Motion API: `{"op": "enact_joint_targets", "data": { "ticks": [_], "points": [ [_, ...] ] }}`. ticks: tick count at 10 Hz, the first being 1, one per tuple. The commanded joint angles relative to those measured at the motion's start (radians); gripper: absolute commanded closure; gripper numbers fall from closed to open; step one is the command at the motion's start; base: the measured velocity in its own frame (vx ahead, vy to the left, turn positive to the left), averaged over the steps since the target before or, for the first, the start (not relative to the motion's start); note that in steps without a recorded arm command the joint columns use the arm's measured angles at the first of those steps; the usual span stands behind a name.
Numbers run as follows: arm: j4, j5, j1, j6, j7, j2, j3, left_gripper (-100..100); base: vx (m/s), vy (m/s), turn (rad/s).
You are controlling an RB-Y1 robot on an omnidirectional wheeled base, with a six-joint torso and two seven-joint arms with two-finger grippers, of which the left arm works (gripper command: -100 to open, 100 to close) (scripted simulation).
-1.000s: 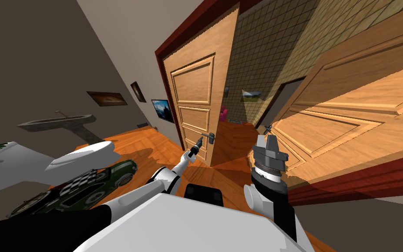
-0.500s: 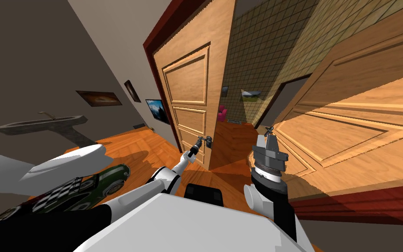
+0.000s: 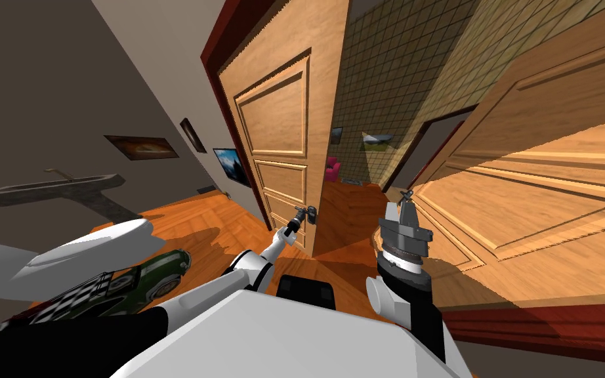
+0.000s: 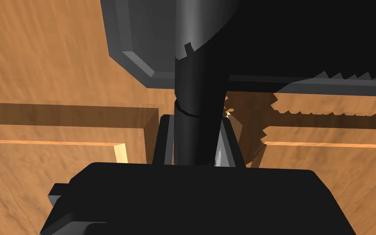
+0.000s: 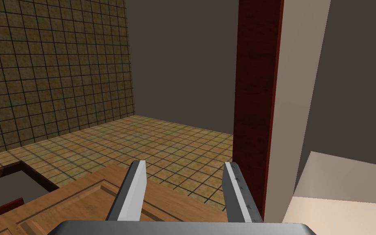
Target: Push the door open
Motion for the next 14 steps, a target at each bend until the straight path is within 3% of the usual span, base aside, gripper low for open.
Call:
{"op": "enact_joint_targets", "data": {
  "ticks": [1,4,14],
  "points": [
    [0.000,0.000,0.001,0.000,0.000,0.001,0.000,100,-0.013,0.008,-0.006],
    [0.000,0.000,0.001,0.000,0.000,0.001,0.000,100,-0.002,0.002,0.000],
    [-0.007,0.037,0.011,0.010,-0.040,0.065,0.072,100,0.131,-0.115,0.037]
  ]
}}
